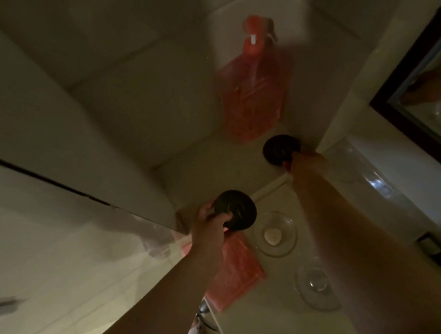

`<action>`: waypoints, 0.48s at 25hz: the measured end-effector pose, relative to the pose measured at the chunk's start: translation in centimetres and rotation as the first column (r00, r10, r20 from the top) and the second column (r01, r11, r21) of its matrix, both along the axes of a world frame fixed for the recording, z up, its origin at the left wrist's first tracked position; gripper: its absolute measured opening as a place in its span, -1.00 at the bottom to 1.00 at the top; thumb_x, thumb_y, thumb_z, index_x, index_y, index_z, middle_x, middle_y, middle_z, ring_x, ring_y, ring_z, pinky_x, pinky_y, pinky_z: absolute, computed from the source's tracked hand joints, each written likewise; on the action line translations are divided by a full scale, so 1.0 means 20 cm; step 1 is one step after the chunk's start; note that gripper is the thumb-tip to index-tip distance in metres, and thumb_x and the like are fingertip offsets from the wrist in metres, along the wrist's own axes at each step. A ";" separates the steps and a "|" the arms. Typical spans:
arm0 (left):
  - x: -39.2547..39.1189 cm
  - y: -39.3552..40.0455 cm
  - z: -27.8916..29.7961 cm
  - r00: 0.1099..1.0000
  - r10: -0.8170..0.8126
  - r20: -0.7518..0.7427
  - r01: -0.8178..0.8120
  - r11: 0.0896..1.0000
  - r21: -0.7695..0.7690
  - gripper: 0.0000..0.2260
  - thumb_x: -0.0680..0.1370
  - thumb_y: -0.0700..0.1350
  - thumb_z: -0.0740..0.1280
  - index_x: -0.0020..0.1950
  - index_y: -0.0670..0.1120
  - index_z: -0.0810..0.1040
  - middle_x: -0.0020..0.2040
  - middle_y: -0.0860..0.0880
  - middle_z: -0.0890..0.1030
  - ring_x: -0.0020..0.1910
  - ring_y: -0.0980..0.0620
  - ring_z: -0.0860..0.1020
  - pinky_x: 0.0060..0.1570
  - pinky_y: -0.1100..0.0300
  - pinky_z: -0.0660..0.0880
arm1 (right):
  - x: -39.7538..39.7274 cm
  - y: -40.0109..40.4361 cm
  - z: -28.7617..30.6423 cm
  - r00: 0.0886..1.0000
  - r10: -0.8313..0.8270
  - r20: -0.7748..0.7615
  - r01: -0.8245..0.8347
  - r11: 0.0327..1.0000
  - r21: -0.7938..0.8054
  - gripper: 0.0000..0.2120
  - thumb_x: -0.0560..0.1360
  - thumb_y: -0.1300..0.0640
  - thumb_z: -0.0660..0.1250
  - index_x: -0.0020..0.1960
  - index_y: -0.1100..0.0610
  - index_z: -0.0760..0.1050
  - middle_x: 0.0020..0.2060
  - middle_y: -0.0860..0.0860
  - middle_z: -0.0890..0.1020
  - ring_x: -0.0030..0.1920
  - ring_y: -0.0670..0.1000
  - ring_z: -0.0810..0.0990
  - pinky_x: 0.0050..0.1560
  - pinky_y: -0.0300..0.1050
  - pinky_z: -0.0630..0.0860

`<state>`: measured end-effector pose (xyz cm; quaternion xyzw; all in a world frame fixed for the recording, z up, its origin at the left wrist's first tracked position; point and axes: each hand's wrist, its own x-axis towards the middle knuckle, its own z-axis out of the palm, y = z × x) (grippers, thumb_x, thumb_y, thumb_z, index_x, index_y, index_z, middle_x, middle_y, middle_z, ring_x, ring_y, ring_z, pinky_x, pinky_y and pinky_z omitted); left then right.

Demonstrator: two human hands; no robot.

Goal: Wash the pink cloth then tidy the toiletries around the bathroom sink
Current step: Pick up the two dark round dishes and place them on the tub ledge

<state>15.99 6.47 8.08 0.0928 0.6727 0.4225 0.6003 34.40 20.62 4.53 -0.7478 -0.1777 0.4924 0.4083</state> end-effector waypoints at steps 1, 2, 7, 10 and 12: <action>0.00 0.00 -0.01 1.000 0.001 0.001 -0.001 1.000 -0.002 -0.58 0.47 -0.34 0.33 0.24 0.04 0.46 0.17 -0.11 0.53 0.15 -0.12 0.54 -0.03 0.04 0.59 | 0.00 0.01 0.00 0.999 0.005 0.037 -0.006 1.000 0.018 -0.91 0.52 0.27 0.27 -0.14 0.22 0.51 -0.15 0.15 0.60 -0.19 0.08 0.61 -0.05 -0.10 0.62; -0.01 0.00 -0.02 1.000 0.005 0.002 -0.005 1.000 -0.004 -0.58 0.47 -0.34 0.33 0.25 0.02 0.46 0.18 -0.11 0.53 0.16 -0.12 0.54 0.00 0.03 0.59 | 0.01 0.02 -0.01 0.995 0.008 0.097 -0.010 1.000 0.024 -0.89 0.51 0.26 0.28 -0.06 0.27 0.56 -0.09 0.19 0.63 -0.11 0.14 0.64 0.02 0.03 0.61; 0.03 0.09 -0.01 0.999 0.045 0.003 -0.045 0.999 0.014 -0.58 0.48 -0.37 0.31 0.25 0.01 0.47 0.21 -0.13 0.51 0.15 -0.12 0.54 -0.07 0.06 0.58 | 0.00 -0.06 0.06 0.920 0.058 0.387 -0.074 0.997 0.025 -0.86 0.48 0.20 0.30 -0.19 0.27 0.54 -0.26 0.15 0.59 -0.22 0.10 0.57 -0.25 -0.10 0.46; 0.06 0.18 0.01 0.998 0.052 0.027 -0.053 0.998 0.027 -0.61 0.49 -0.37 0.29 0.22 0.01 0.46 0.23 -0.17 0.51 0.11 -0.13 0.55 -0.17 0.11 0.56 | -0.06 -0.20 0.11 0.863 0.300 0.406 -0.345 0.938 0.039 -0.74 0.54 0.08 0.29 -0.14 0.28 0.54 -0.28 0.10 0.55 -0.25 0.02 0.50 -0.25 -0.16 0.36; 0.09 0.25 0.02 0.998 0.052 0.024 -0.053 0.998 0.033 -0.60 0.50 -0.39 0.27 0.25 -0.02 0.43 0.25 -0.20 0.51 0.06 -0.13 0.55 -0.20 0.11 0.55 | -0.10 -0.29 0.10 0.887 0.407 0.217 -0.422 0.906 0.029 -0.63 0.51 -0.03 0.33 -0.20 0.31 0.55 -0.35 0.13 0.59 -0.38 0.03 0.53 -0.34 -0.15 0.40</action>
